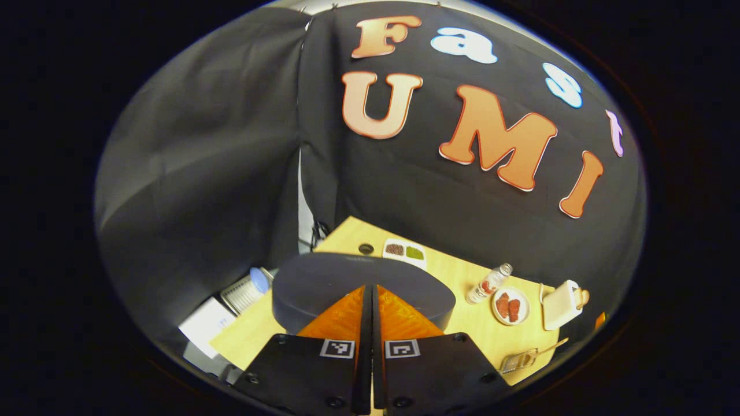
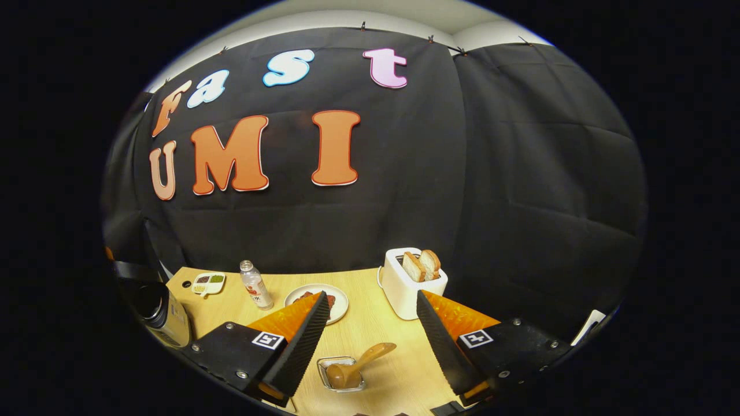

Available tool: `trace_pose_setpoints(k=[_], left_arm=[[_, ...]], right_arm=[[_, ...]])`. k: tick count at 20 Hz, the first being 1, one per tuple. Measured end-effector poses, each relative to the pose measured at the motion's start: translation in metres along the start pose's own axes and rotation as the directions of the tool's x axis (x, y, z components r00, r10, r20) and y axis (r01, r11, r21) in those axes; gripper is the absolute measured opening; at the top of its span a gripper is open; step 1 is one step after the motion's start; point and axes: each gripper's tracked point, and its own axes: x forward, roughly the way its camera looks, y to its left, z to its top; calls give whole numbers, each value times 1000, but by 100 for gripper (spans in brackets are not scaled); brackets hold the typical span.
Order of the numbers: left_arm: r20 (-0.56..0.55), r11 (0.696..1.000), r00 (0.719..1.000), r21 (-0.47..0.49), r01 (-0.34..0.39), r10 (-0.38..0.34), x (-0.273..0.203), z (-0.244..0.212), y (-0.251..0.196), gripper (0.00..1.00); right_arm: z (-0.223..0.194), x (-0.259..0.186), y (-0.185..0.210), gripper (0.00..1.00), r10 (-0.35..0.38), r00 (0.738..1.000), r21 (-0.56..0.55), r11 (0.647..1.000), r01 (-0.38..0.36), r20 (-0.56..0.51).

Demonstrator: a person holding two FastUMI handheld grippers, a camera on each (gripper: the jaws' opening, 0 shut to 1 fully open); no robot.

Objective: Close the left gripper, press the button to open the rice cooker; take a wooden spoon from the chopstick holder with the right hand, scoop a spoonful of rice and pour it into the rice cooker, then put the wooden spoon back into the chopstick holder.

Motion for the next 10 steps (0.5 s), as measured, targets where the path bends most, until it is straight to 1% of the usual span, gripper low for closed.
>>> trace_pose_setpoints(k=[1,2,3,5,6,8,10], left_arm=[[48,1000,999,11,0,-1,-9,13,-6,7],[92,1000,996,18,5,-7,-15,19,-12,5],[128,1000,992,17,9,-11,-26,25,-18,7],[176,1000,984,14,20,-22,-42,27,-30,5],[207,1000,978,22,16,-20,-52,29,-33,7],[288,999,957,52,-4,-11,-80,39,-34,6],[343,997,939,80,6,-33,-101,43,-49,19]], right_arm=[[-3,-1,0,94,10,1000,-5,1000,-10,-5],[-6,-1,-1,95,15,1000,-13,1000,-16,-9],[-10,-1,-1,95,22,1000,-19,1000,-22,-17],[-19,0,1,95,49,998,-7,999,-49,-42],[-25,2,3,94,61,996,-4,998,-61,-58],[-38,7,-1,94,66,994,-13,998,-67,-85],[-54,14,-4,95,71,990,-22,997,-74,-122]])
